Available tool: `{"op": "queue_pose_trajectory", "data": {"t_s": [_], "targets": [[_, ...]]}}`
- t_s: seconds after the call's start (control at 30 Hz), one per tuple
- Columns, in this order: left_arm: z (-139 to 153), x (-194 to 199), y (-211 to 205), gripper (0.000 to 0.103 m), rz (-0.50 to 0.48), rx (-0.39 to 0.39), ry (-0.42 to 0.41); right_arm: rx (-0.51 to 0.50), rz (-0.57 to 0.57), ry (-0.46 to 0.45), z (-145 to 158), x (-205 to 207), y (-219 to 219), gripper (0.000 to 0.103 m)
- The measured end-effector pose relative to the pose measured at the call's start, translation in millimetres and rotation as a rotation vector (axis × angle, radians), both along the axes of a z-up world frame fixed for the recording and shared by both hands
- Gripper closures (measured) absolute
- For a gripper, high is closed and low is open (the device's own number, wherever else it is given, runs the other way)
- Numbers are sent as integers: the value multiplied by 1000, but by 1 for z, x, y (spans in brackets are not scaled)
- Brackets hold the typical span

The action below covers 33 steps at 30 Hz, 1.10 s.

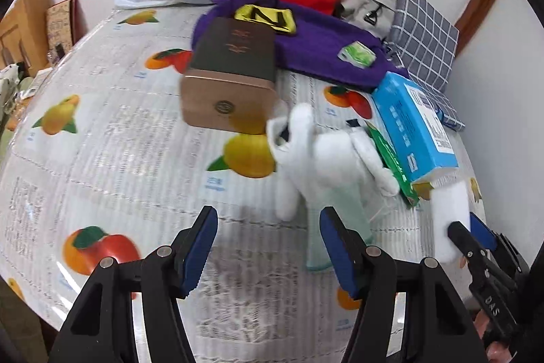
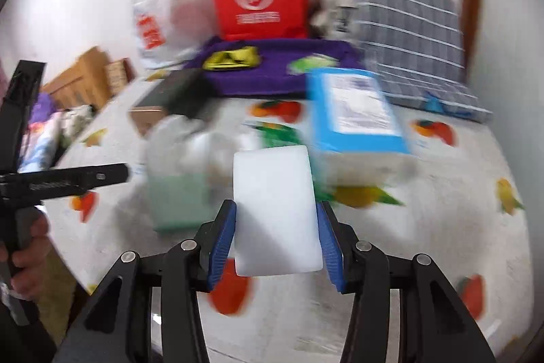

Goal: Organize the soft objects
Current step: 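Grasp the white glove with the left tool while the right tool grasps the white sponge block, then carry the glove and sponge block with both tools over the purple towel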

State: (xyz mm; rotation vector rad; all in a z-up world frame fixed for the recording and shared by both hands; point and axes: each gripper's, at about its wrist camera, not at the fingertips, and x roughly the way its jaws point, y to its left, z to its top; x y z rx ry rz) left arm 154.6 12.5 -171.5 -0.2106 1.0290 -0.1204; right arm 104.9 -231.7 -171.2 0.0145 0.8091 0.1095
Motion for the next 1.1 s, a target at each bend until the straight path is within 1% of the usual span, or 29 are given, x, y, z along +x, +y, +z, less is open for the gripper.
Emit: {"op": "queue_pose_trajectory", "data": {"t_s": [0.13,0.23,0.3,0.37,0.43,0.5,0.53,0.63,0.67,0.73,0.8,0.83,0.9,0.93,1.1], "targets": [[-2,8,-8,41,11,-32,-4,-9,-97,53,-17,0,-35,55],[-5,17,-18,40,5,-68,5,19,-112,93,-33,5,-47,55],[-8,24,-24,34,5,-79,14,31,-108,88,-39,5,-50,54],[-12,31,-32,32,1,-79,26,33,-98,72,-39,6,-50,53],[-16,38,-39,32,3,-64,44,44,-90,80,-42,8,-50,52],[-22,45,-49,32,4,-32,56,63,-87,97,-49,11,-53,52],[-23,46,-51,32,6,-14,57,79,-86,112,-54,13,-55,51],[-30,52,-60,32,3,65,59,91,-85,96,-54,12,-58,51],[-33,53,-62,32,1,76,62,91,-84,95,-54,12,-58,51],[-35,54,-60,33,-4,67,51,86,-82,92,-54,12,-58,51],[-32,51,-55,54,-1,43,23,77,-79,90,-54,13,-57,51],[-32,51,-51,67,1,31,28,76,-79,90,-54,14,-57,51],[-32,50,-44,71,-8,5,37,78,-83,91,-54,14,-57,51],[-31,48,-40,77,-10,-4,36,78,-85,91,-53,14,-57,51],[-27,30,-21,79,-15,13,43,40,-70,97,-53,14,-53,50]]}}
